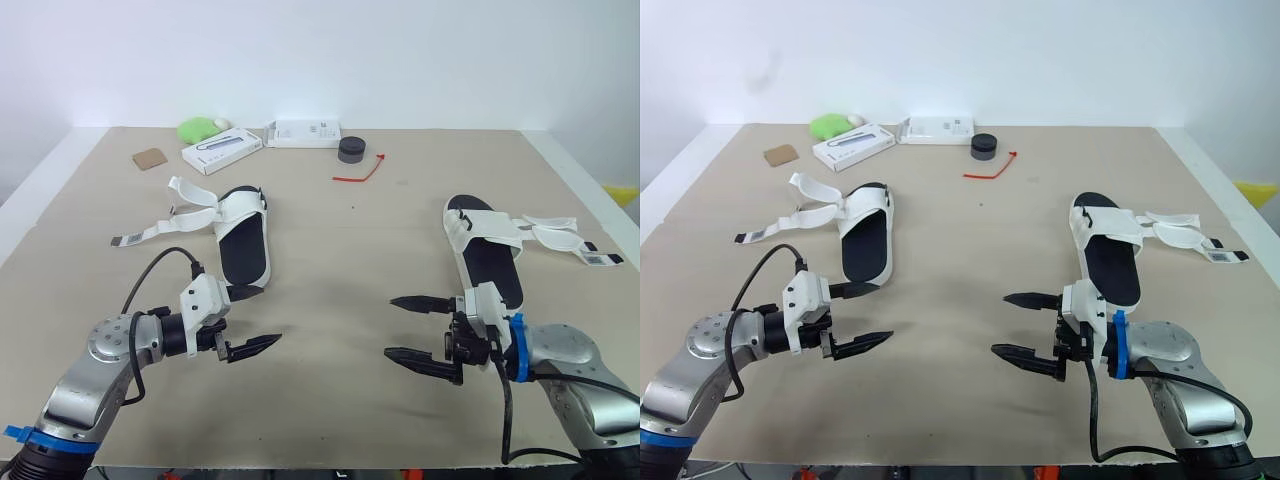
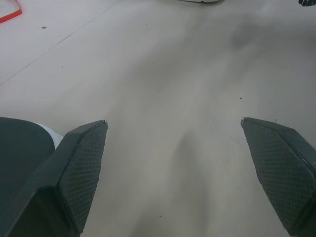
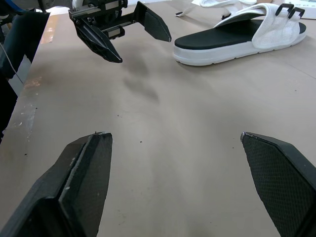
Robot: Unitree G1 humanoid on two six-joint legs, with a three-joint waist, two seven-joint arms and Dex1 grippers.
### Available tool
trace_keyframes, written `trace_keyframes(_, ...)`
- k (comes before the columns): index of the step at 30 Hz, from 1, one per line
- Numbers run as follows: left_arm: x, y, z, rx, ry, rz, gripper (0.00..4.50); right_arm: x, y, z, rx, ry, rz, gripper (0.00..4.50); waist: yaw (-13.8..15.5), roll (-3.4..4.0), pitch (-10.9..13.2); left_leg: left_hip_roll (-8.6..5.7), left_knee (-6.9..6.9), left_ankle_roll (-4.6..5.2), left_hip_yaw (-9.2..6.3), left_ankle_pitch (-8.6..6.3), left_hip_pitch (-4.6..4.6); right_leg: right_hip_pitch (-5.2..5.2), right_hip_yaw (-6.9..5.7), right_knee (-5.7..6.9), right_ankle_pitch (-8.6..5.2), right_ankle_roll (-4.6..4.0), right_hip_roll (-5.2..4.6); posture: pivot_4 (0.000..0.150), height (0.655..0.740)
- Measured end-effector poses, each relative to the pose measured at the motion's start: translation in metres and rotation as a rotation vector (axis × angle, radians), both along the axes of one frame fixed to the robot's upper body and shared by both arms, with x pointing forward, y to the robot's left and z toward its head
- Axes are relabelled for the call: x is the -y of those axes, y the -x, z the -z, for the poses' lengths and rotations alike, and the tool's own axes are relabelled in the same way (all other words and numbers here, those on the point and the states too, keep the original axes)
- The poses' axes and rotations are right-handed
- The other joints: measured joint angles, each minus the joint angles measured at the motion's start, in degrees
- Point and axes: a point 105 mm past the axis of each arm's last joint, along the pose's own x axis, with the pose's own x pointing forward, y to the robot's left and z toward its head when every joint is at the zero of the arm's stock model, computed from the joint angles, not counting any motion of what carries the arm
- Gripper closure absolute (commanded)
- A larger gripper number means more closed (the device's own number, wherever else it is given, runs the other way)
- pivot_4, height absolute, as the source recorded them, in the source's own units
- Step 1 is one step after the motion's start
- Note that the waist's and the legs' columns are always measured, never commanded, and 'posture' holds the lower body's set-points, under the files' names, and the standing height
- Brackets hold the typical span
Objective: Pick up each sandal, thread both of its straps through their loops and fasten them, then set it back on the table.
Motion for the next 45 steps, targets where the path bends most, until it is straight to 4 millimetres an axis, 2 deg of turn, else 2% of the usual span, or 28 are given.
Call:
trace_keyframes(14,0.003,-0.005,-0.002,-0.009,-0.004,0.051,0.03,0.000,-0.003,-0.010,0.004,-0.028,0.101,0.00,0.00,0.00,0.00,0.00,0.00,0.00,0.00,0.00,-0.01,0.00,0.01,0.00,0.00,0.00,0.01,0.150,0.7400)
trace_keyframes(19,0.003,-0.009,-0.002,-0.007,0.006,0.031,0.03,0.006,-0.013,-0.017,-0.007,-0.094,0.203,0.00,0.00,0.00,0.00,-0.01,0.01,0.00,0.01,0.00,-0.02,0.00,0.02,0.01,0.01,0.01,0.00,0.150,0.7400)
trace_keyframes(23,0.005,-0.017,-0.009,0.018,0.023,0.026,0.03,0.023,-0.033,-0.030,0.008,-0.152,0.351,0.00,0.01,0.00,0.00,-0.03,0.01,0.00,0.02,0.00,-0.01,0.00,0.04,0.01,0.02,0.03,-0.01,0.150,0.7400)
trace_keyframes(26,0.016,-0.019,-0.017,0.039,0.044,0.070,0.03,0.038,-0.046,-0.034,0.011,-0.174,0.466,0.00,0.01,0.00,0.00,-0.04,0.01,0.00,0.02,0.00,-0.06,0.00,0.04,0.00,0.02,0.03,0.00,0.150,0.7400)
trace_keyframes(29,0.040,-0.005,-0.020,0.026,0.037,0.239,0.03,0.063,-0.065,-0.032,-0.025,-0.210,0.648,0.00,0.01,0.00,0.00,-0.08,0.00,0.00,0.04,0.00,-0.44,-0.02,0.10,-0.01,0.02,0.03,-0.03,0.150,0.7400)
trace_keyframes(32,0.055,0.005,-0.022,0.014,0.015,0.365,0.03,0.085,-0.078,-0.022,-0.082,-0.242,0.821,0.00,0.01,0.00,0.00,-0.10,0.01,0.00,0.05,0.00,-0.47,-0.03,0.12,0.00,0.03,0.04,-0.02,0.150,0.7400)
trace_keyframes(39,0.065,0.001,-0.031,0.036,0.000,0.450,0.03,0.104,-0.088,-0.003,-0.150,-0.252,1.032,0.00,-0.09,0.03,-0.01,-0.05,0.01,0.01,0.13,0.01,-0.43,-0.03,0.21,0.02,0.08,0.03,0.08,0.150,0.7400)
trace_keyframes(45,0.067,-0.001,-0.030,0.034,0.003,0.448,0.03,0.111,-0.100,-0.002,-0.127,-0.256,1.104,0.00,-0.19,0.03,-0.02,-0.04,0.01,0.02,0.36,0.00,-0.40,-0.07,0.44,0.01,0.12,0.10,0.11,0.150,0.7400)
